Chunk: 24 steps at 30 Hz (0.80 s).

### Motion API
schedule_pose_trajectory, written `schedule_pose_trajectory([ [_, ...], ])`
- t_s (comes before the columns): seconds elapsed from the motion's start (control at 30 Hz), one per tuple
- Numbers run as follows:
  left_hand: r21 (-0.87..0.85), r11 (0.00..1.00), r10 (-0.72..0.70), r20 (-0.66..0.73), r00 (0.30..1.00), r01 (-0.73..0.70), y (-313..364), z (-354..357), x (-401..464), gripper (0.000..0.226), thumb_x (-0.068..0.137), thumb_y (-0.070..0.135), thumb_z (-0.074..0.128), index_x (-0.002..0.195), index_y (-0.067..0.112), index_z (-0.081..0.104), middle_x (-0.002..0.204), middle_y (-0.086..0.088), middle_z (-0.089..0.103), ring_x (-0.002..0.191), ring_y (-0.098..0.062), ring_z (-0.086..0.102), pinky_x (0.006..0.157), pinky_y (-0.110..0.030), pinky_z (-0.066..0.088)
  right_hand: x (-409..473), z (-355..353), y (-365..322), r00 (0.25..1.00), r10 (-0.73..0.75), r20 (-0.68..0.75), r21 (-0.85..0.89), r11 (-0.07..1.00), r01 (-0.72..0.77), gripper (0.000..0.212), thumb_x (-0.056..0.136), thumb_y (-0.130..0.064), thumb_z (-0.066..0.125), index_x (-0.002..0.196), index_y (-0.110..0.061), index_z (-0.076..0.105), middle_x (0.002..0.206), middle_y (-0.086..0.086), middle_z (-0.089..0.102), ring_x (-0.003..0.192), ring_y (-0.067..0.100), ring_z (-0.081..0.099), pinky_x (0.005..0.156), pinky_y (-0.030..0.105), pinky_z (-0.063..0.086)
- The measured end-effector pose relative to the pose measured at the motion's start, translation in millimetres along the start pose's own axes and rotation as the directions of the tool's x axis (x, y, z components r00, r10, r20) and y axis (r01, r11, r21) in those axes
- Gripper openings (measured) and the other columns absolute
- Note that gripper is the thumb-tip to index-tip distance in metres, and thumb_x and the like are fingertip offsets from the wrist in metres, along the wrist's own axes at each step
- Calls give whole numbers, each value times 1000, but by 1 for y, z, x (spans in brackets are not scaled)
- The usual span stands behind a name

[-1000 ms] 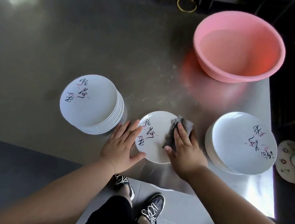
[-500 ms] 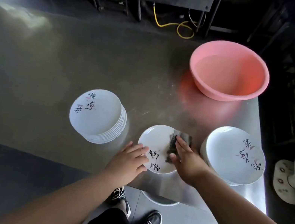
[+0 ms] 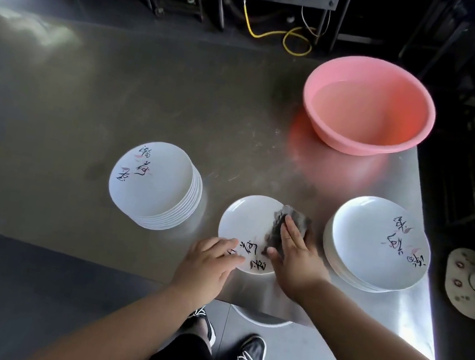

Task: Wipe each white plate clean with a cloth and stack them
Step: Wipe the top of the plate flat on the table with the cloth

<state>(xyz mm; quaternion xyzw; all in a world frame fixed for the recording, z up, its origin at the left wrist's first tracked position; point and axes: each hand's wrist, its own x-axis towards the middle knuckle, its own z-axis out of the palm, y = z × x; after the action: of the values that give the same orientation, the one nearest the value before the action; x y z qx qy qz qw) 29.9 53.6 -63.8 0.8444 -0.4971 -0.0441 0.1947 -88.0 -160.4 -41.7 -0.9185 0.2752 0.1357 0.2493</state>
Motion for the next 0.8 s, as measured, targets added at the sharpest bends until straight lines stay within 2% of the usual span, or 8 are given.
schedule_pose_trajectory([
  [0.1, -11, 999, -47, 2, 999, 47, 11, 1, 4, 24, 82, 31, 83, 104, 40, 77, 123, 18, 69, 108, -16, 61, 90, -37, 40, -24, 16, -7, 1000, 17, 14, -87, 996, -16, 84, 105, -63, 31, 168, -14, 8, 175, -7, -15, 160, 33, -4, 131, 40, 2],
  [0.17, -5, 1000, -23, 33, 999, 24, 17, -1, 8, 30, 82, 51, 74, 108, 38, 73, 117, 20, 66, 106, -16, 62, 89, -35, 36, -51, 30, -8, 998, -8, 61, -85, 996, 13, 87, 103, -66, 29, 168, -13, 4, 174, -5, -17, 160, 32, -12, 131, 39, -6],
  [0.23, 36, 999, -5, 69, 998, 3, 16, -5, 12, 49, 77, 67, 67, 116, 36, 71, 127, 20, 62, 120, -16, 57, 95, -37, 34, -64, 32, -3, 989, -16, 145, -29, 999, 21, 89, 101, -70, 26, 168, -18, -1, 172, -12, -22, 159, 26, -20, 130, 37, -7],
  [0.3, 63, 998, -20, 91, 996, 15, 8, -10, 14, 61, 77, 74, 64, 122, 34, 71, 145, 16, 57, 137, -14, 46, 104, -42, 32, -54, 22, 2, 989, -16, 150, -5, 1000, 17, 87, 101, -71, 28, 169, -22, 1, 173, -16, -18, 161, 24, -14, 131, 36, 0],
  [0.43, 98, 995, -23, 123, 992, 11, -7, -16, 13, 53, 86, 67, 56, 127, 37, 72, 147, 14, 58, 139, -14, 48, 106, -50, 41, -18, -6, 8, 996, -29, 86, 1, 1000, 29, 77, 107, -60, 35, 169, -25, 6, 172, -22, -15, 161, 27, 8, 129, 39, 15],
  [0.53, 103, 995, -33, 129, 991, 20, -5, -13, 12, 52, 86, 65, 53, 124, 36, 74, 144, 12, 62, 134, -17, 53, 103, -41, 33, -26, 4, 5, 999, -10, 48, 2, 1000, 10, 78, 107, -59, 36, 169, -22, 7, 171, -19, -19, 160, 27, 6, 130, 36, 10],
  [0.67, 89, 996, -38, 121, 992, 28, -6, -8, 10, 52, 87, 66, 56, 126, 36, 73, 145, 11, 62, 133, -17, 50, 100, -39, 31, -67, 36, -3, 991, -45, 123, -2, 999, 46, 88, 100, -71, 26, 168, -22, -3, 166, -18, -30, 162, 25, -11, 131, 37, 0],
  [0.8, 101, 995, -14, 102, 995, 3, -6, -5, 8, 45, 90, 59, 58, 127, 38, 72, 143, 13, 61, 126, -18, 56, 95, -40, 38, -37, 20, 6, 997, -24, 76, 22, 999, 23, 83, 102, -69, 28, 169, -23, 8, 174, -16, -11, 161, 26, 4, 131, 38, 10],
])
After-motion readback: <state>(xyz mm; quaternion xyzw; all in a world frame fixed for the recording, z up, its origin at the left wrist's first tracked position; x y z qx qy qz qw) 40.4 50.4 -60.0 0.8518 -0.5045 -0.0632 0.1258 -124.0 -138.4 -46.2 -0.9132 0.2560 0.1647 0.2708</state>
